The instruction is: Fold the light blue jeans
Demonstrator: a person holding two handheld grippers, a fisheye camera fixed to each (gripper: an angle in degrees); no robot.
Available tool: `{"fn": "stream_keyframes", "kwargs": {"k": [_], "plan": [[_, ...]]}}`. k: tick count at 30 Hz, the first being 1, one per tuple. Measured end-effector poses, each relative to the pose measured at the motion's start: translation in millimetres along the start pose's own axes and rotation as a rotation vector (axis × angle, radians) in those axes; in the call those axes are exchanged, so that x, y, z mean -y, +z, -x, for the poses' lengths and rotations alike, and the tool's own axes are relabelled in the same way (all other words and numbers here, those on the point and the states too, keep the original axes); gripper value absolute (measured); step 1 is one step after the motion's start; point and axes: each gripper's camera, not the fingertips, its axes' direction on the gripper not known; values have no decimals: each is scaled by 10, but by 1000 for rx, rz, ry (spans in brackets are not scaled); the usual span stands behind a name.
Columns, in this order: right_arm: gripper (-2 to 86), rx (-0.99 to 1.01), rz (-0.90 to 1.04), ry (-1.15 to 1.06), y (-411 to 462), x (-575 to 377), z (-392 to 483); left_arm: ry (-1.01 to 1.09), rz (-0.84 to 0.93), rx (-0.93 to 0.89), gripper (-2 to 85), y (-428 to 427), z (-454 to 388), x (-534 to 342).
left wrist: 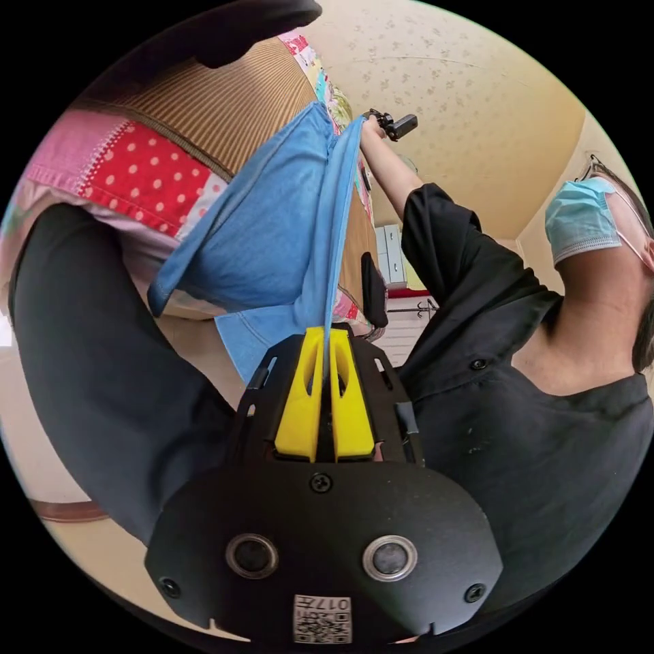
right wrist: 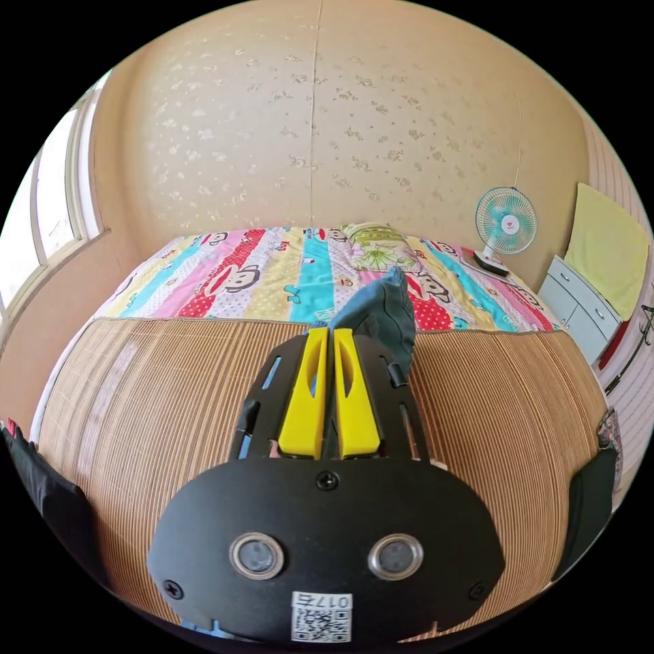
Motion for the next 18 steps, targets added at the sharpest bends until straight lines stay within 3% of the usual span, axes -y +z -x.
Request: {"fn": "stream_keyframes", "kwargs": {"k": [4,10,15,18], "plan": [[19,4,64,-15,478,-315,526,-59,-30,102,-8,-170,151,21],[31,207,153,-5,896,-725,627,-100,-47,225,-8,-184,209,8],[44,237,151,-44,639,-1042,345,-145,-120,296,-6,-189,222,-101],[49,322,174,-197,153,-1575,152,-166,-147,348,-4,-200,212,-193]]}}
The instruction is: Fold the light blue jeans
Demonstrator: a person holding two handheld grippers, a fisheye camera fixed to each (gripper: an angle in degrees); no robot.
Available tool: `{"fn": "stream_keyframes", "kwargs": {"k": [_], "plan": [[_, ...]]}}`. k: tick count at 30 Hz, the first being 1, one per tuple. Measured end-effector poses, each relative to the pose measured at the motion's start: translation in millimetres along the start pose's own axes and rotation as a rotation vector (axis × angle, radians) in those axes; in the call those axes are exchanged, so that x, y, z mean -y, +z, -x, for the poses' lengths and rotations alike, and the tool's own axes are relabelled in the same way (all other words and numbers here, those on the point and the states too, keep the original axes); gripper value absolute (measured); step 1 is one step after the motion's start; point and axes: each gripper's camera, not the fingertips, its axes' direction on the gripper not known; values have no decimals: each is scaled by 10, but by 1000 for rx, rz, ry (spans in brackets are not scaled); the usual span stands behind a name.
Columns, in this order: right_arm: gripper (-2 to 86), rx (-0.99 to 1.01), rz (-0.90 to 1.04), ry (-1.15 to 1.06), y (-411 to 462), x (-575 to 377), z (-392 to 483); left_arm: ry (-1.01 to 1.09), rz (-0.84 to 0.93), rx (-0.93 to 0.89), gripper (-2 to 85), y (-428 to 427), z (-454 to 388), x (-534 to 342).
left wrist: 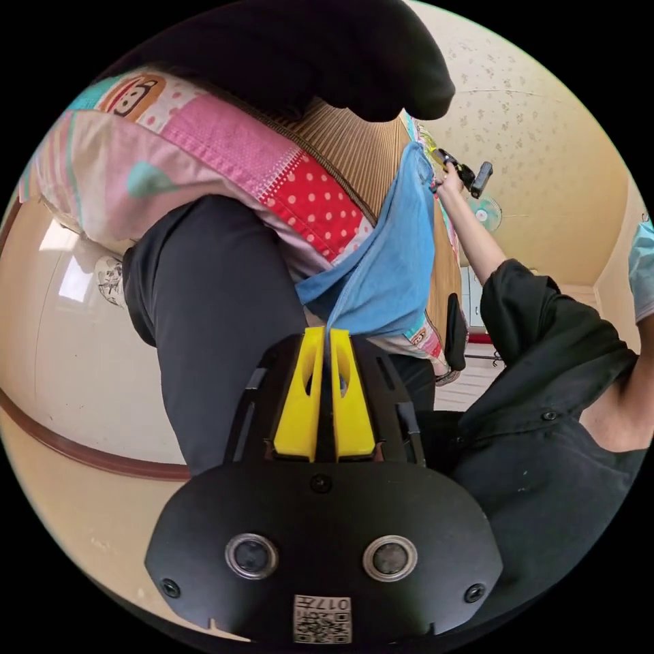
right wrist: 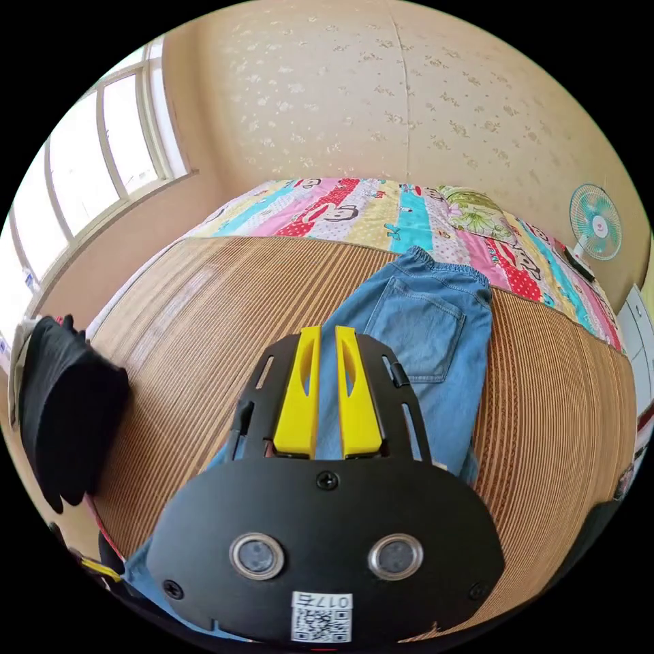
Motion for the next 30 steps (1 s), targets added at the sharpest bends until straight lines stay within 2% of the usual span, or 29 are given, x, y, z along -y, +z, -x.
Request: {"fn": "stream_keyframes", "kwargs": {"k": [2,4,8,12,14,19,23,25,30], "plan": [[52,-4,113,-175,-334,-813,135,1,-106,-8,0,-122,7,-102],[53,6,170,-187,-726,-1531,97,49,-149,-30,12,-194,-39,-97],[60,126,148,-140,-1923,-3051,-134,279,-155,-24,61,-208,-416,171],[69,150,190,-29,-2599,-4075,-299,482,-74,36,68,59,-870,460],[78,229,202,47,-2885,-4579,-412,553,-51,80,89,241,-1113,554],[98,437,240,156,-2912,-5084,-586,548,34,223,100,645,-1320,591],[90,449,213,214,-2839,-5125,-689,508,39,337,69,858,-1363,501],[60,405,211,236,-2905,-5142,-784,521,61,342,44,891,-1403,488],[21,594,250,170,-3195,-5168,-1137,547,204,244,6,952,-1437,403]]}}
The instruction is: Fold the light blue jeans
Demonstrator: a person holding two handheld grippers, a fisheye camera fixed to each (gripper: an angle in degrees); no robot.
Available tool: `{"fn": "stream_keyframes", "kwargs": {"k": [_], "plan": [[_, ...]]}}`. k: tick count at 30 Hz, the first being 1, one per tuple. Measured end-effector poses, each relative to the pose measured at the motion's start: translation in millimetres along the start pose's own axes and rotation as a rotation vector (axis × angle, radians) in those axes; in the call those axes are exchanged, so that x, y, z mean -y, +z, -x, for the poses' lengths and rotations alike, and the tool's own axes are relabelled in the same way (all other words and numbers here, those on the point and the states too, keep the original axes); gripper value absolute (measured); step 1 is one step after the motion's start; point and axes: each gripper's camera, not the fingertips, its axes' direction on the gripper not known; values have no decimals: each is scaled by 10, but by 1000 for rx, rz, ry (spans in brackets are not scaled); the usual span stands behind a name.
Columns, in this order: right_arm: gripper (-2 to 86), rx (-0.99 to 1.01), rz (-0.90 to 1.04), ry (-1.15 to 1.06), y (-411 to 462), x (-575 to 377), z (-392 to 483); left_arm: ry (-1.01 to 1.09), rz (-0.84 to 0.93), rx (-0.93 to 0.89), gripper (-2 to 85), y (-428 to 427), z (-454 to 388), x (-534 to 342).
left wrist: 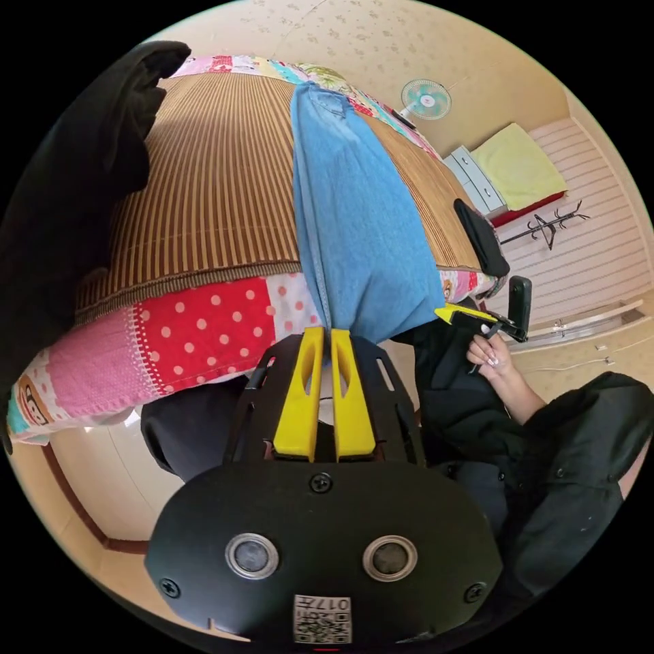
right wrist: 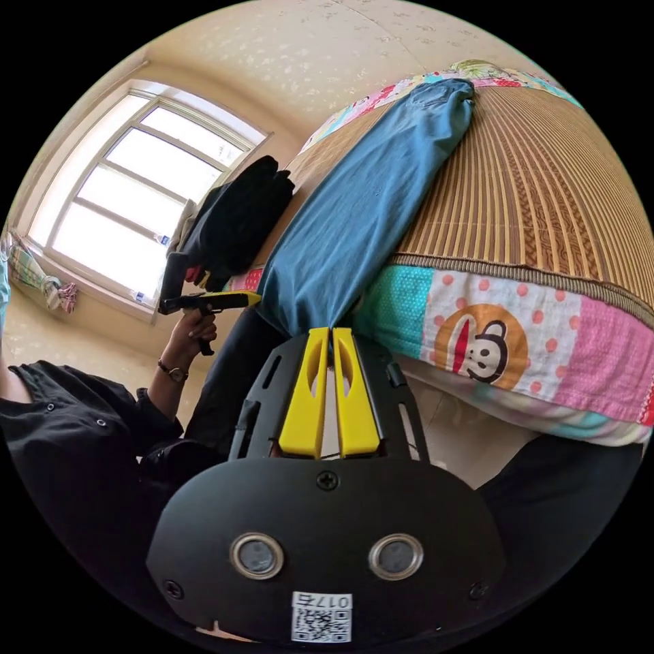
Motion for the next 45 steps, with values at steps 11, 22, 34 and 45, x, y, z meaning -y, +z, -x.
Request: {"fn": "stream_keyframes", "kwargs": {"k": [11,22,34,45], "plan": [[66,18,143,-113,-1282,-198,-267,-63,116,30,69,80,-98,-313],[81,130,-101,48,-1191,343,-677,-47,-107,75,100,80,-215,117],[105,192,-221,132,-1723,199,-851,-40,-159,-63,85,4,-31,-69],[42,77,-13,99,-1622,656,-477,25,-26,-49,3,81,79,-115]]}}
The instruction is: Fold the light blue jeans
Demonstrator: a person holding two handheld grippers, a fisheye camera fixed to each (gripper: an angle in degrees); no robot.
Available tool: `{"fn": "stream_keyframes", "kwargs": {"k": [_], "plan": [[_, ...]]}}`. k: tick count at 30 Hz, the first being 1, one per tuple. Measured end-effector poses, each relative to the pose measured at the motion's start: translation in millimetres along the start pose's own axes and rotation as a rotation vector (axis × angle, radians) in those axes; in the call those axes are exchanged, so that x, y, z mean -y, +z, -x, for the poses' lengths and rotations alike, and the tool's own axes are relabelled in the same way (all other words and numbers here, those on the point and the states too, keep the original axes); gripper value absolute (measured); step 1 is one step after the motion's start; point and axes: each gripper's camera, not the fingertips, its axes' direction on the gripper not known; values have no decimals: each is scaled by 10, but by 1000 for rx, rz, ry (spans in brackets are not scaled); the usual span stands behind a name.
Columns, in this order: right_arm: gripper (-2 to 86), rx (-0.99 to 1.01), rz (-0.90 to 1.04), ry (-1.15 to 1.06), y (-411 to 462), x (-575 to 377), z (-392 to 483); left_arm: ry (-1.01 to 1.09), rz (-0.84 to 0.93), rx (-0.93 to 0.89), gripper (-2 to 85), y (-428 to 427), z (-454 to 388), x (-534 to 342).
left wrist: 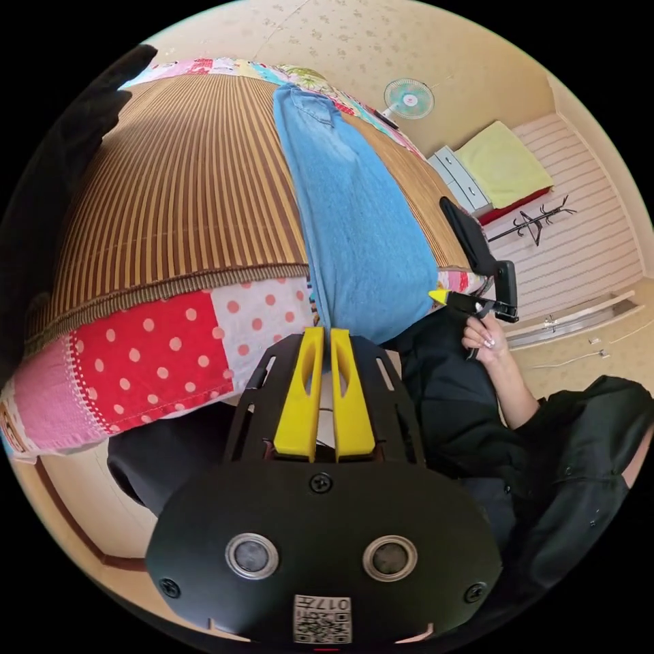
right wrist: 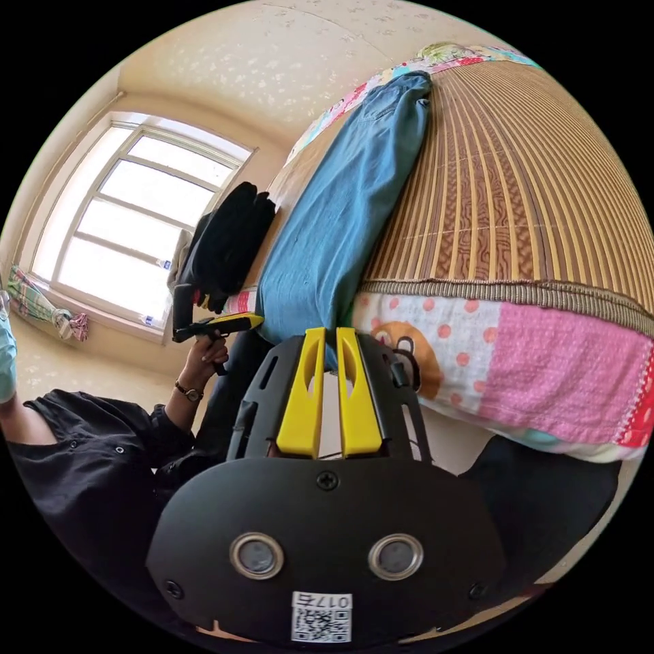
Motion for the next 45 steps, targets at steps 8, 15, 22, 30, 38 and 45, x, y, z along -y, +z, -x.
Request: {"fn": "stream_keyframes", "kwargs": {"k": [8,15,22,30,38,45], "plan": [[68,13,17,-16,-375,-128,-2,-43,-15,-62,86,-241,115,-118],[87,188,-56,69,-554,151,-270,-102,-93,-217,117,-355,497,175],[83,269,-51,77,-427,328,-153,-111,-109,-171,107,-366,512,244],[40,255,-22,79,-443,407,-82,-41,-55,-230,20,-311,576,336],[69,264,-95,98,-849,273,-184,-66,-92,-300,75,-521,924,407],[66,337,-11,65,-615,567,-65,-103,-64,-376,63,-432,1047,509]]}}
